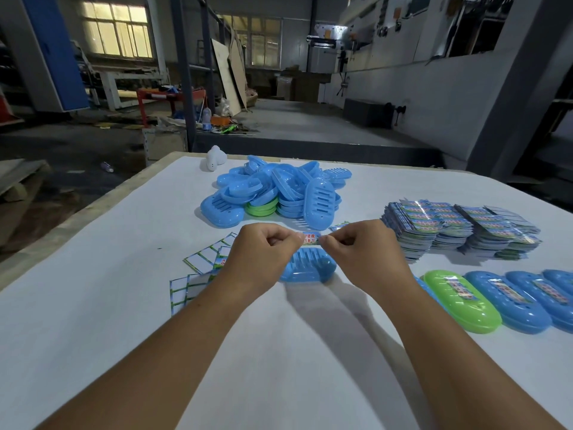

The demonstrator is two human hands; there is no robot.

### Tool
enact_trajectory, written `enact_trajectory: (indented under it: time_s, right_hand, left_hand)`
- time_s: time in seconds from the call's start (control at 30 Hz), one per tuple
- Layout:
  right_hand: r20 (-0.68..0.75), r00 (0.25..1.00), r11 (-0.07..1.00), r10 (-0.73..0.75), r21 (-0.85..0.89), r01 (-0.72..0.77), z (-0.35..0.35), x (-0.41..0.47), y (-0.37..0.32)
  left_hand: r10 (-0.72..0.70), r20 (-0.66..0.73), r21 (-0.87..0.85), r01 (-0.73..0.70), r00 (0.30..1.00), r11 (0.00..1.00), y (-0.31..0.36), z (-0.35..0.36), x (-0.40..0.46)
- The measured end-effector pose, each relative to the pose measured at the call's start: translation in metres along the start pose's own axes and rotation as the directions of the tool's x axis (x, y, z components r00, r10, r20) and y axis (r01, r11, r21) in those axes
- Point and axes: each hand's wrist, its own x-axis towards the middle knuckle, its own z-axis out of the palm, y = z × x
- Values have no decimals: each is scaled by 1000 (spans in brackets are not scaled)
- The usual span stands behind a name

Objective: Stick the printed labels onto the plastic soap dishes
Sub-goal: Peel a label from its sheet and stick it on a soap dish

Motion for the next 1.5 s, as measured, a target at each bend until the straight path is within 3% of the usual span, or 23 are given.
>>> enact_trajectory:
  time_s: [0.33, 0.53, 0.77, 0.97, 1.13, 1.5]
  right_hand:
    - [131, 988, 959, 80, 259, -112, 1, 1, 0]
    - [153, 986, 946, 60, 306, -105, 1, 2, 1]
    - [173, 982, 964, 74, 240, -115, 3, 2, 3]
    - [184, 980, 989, 77, 111, -98, 7, 1, 5]
    - [170, 982, 997, 83, -10, -82, 13, 4, 9]
    - [155, 983, 993, 101, -73, -91, 17, 6, 8]
  left_hand:
    - [-120, 22, -37, 120, 993, 992, 1, -3, 3]
    - [-126, 29, -31, 127, 992, 991, 0, -2, 3]
    - [-120, 3, 59, 120, 993, 991, -11, -1, 8]
    - [-58, -19, 338, 61, 998, 939, -18, 2, 8]
    - [-34, -17, 418, 38, 999, 908, -20, 2, 7]
    - [63, -37, 566, -31, 997, 824, -15, 5, 3]
